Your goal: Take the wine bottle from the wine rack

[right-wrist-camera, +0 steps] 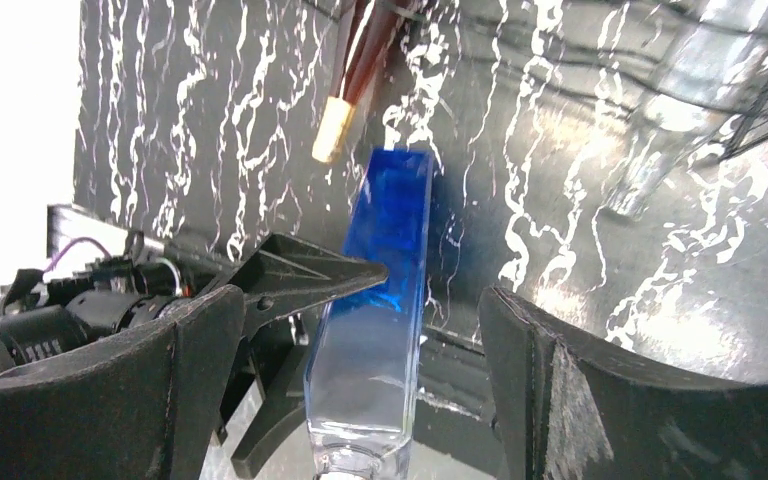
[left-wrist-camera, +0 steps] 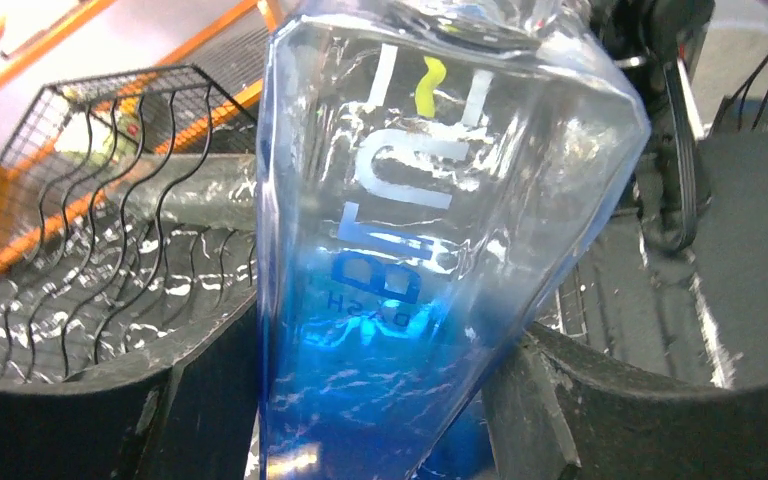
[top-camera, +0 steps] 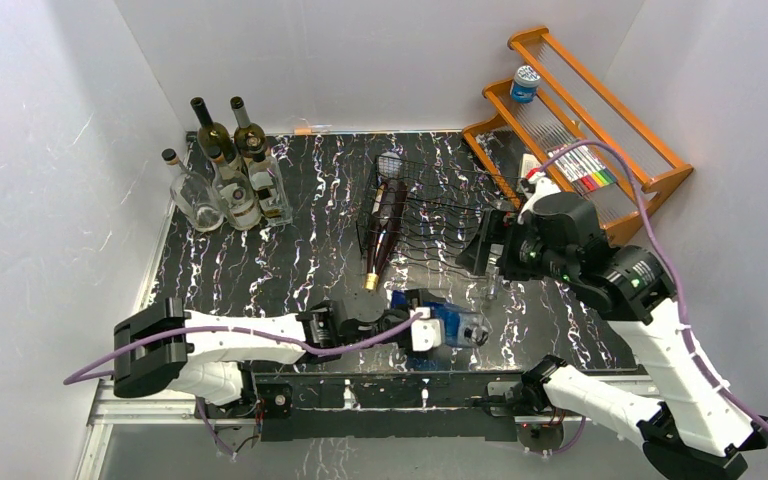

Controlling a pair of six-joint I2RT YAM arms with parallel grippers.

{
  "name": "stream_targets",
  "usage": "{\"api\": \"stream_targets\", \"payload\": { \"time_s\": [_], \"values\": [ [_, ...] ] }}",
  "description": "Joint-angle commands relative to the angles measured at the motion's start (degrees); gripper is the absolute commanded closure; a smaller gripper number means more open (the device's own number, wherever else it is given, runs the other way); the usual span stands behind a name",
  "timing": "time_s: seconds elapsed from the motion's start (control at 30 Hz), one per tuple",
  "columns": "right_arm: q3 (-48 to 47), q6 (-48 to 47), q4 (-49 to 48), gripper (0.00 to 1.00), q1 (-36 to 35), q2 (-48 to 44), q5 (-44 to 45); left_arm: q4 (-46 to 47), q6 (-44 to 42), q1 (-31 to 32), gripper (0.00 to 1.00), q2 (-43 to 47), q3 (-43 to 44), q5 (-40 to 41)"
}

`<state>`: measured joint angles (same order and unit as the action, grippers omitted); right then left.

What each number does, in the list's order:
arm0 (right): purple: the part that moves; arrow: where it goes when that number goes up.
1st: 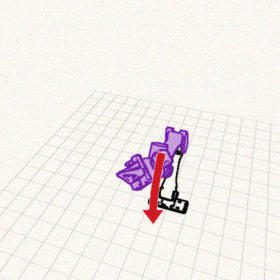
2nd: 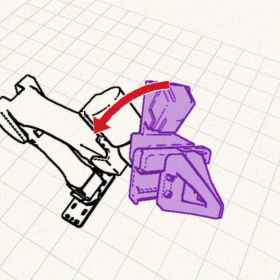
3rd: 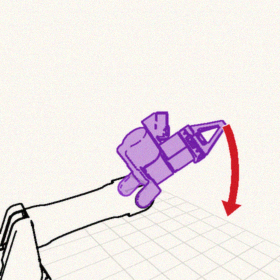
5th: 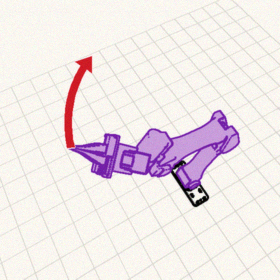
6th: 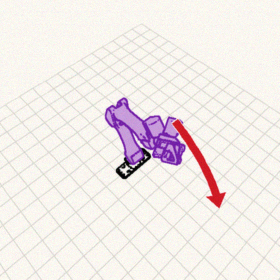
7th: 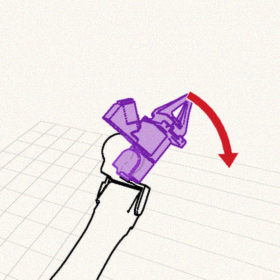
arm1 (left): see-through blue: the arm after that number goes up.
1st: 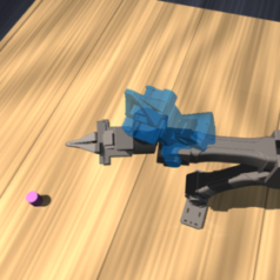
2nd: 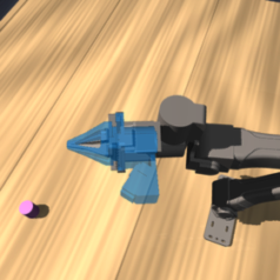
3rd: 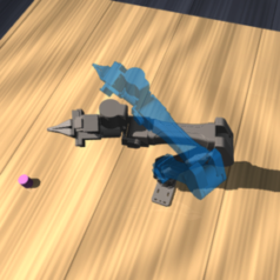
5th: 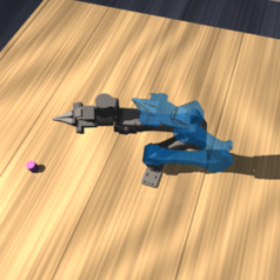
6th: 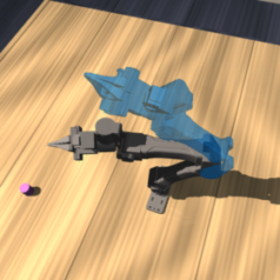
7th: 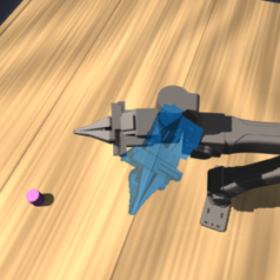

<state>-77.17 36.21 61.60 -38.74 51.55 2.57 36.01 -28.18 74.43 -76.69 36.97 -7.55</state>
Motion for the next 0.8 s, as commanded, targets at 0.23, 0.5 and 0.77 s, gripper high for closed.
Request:
{"api": "stream_targets", "payload": {
  "time_s": [0.23, 0.5, 0.77],
  "values": [
    [-2.65, 0.46, -2.8, 0.02, -0.12, -2.9, 9.01, -10.04, 21.88, 0.36, 0.84, 8.15, 10.68, 18.67],
    [-1.25, 0.2, -3.83, 0.02, -0.11, -3.62, 10.55, -23.74, 32.03, 0.43, 0.93, 12.33, 14.94, 26.58],
    [1.18, -0.25, -5.53, 0.02, -0.18, -3.48, 9.89, -40.25, 38.26, 0.36, 1.0, 19.14, 18.72, 37.2]
  ]
}}
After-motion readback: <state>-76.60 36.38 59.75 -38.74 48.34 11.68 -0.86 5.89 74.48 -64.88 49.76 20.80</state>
